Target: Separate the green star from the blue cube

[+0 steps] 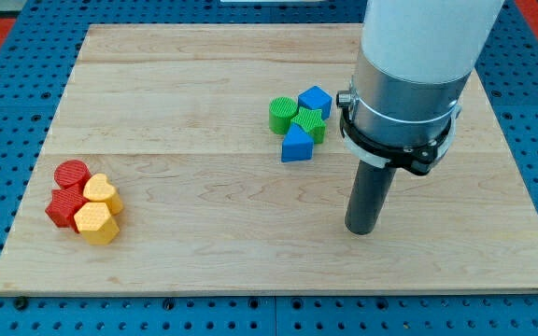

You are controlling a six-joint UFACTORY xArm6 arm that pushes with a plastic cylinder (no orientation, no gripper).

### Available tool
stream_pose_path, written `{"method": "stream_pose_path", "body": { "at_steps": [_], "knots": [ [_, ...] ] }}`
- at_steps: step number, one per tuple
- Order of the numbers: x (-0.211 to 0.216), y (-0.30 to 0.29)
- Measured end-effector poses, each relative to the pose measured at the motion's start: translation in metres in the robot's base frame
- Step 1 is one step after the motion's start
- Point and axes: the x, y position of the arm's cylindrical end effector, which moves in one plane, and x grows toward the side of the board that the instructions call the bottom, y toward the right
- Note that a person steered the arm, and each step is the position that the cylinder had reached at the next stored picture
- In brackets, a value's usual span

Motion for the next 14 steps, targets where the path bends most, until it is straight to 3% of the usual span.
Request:
{"method": "stream_pose_path", "body": {
  "at_steps": [4,7,8,10,13,14],
  "knots": [
    [-0.008,0.000],
    [-0.011,-0.052],
    [-0.091,-0.082],
    [-0.164,-0.045],
    [-0.148,0.022],
    [-0.174,0.063]
  ]
}}
